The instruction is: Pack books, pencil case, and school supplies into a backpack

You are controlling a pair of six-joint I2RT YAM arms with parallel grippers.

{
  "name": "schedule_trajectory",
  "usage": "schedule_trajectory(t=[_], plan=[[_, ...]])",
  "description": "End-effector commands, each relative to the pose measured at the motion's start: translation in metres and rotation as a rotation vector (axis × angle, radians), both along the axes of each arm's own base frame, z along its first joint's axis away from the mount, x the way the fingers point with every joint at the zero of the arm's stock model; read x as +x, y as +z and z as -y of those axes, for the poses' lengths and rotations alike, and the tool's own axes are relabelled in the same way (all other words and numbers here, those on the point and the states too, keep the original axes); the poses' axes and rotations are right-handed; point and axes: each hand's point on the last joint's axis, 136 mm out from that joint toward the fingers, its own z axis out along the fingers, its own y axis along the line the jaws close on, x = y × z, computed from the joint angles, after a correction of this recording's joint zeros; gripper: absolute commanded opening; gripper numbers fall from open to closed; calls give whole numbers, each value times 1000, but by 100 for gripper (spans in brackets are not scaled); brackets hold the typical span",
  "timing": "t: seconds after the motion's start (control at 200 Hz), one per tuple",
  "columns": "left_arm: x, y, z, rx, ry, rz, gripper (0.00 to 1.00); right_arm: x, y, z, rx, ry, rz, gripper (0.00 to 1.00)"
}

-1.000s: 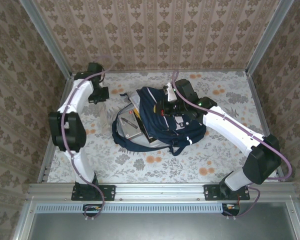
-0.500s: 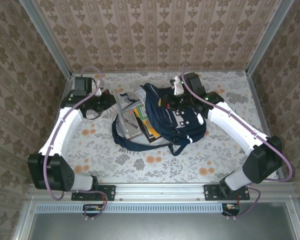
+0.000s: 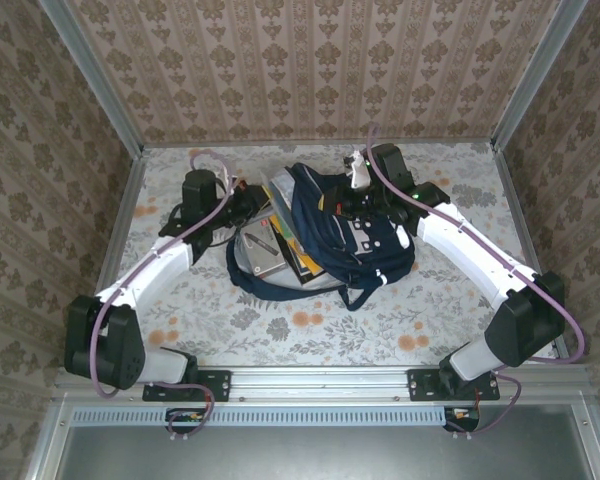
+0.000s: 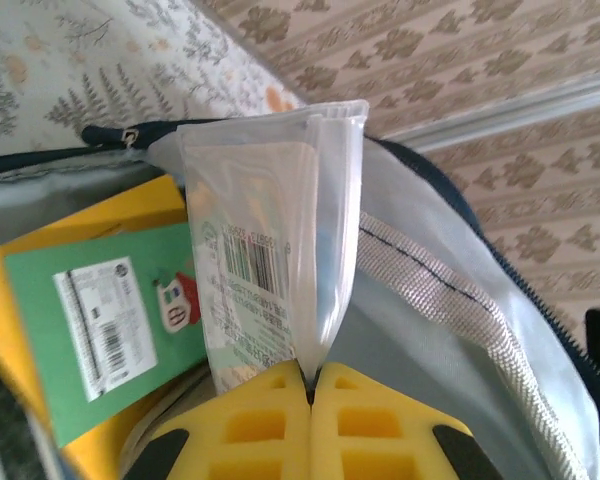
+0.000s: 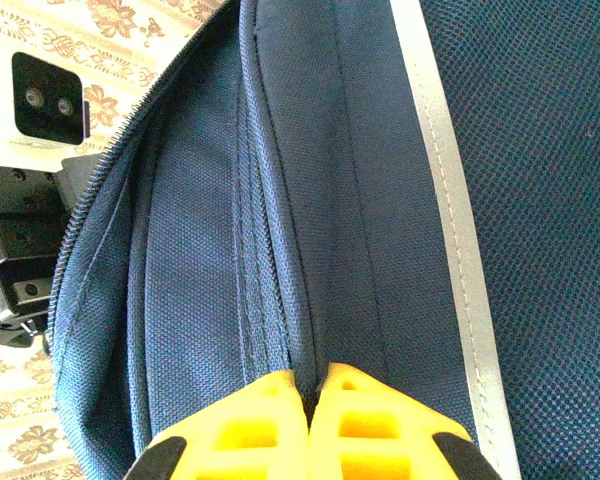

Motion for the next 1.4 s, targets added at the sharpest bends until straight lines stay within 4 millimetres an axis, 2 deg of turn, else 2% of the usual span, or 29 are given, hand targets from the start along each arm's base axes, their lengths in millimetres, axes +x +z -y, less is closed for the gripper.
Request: schedule_trajectory(t=[0.0, 0.16, 0.18, 0.25, 0.4, 0.49, 0.61, 0.865, 0.935, 1.035, 1.065, 1.11, 1.16, 1.235, 1.3, 1.395], plan=[[24, 24, 0, -136, 133, 80, 0, 4, 38, 6, 76, -31, 95, 0], [28, 20, -11, -174, 322, 105, 0, 4, 37, 6, 76, -31, 93, 0], [22, 20, -3, -165, 321, 105, 0, 4, 37, 6, 76, -31, 93, 0], [21, 19, -4, -118, 360, 118, 0, 3, 36, 5, 78, -29, 87, 0], [22, 0, -23, -70, 502, 78, 0, 2, 35, 2, 79, -24, 84, 0], [24, -3, -27, -24, 542, 74, 0, 3, 35, 1, 80, -22, 86, 0], [20, -22, -32, 35, 609, 11, 0, 2, 35, 0, 76, -21, 86, 0], [0, -40, 3, 100, 555, -19, 0, 1, 32, 0, 69, -20, 83, 0], [-8, -39, 13, 108, 519, -9, 10, 1, 31, 1, 67, -21, 82, 0], [-23, -34, 26, 98, 467, 2, 12, 0, 30, 2, 60, -24, 85, 0], [-28, -31, 30, 100, 448, 10, 18, 0, 29, 2, 59, -23, 84, 0], [-36, -28, 36, 111, 422, 18, 31, 0, 28, 2, 58, -23, 83, 0], [-44, -25, 44, 121, 387, 22, 33, 0, 26, 2, 58, -25, 79, 0], [-55, -24, 54, 143, 335, 24, 48, 1, 24, 1, 62, -25, 75, 0], [-64, -31, 52, 181, 323, -18, 71, 1, 24, 0, 66, -26, 73, 0], [-71, -39, 39, 225, 333, -40, 72, 0, 24, 1, 64, -28, 73, 0]])
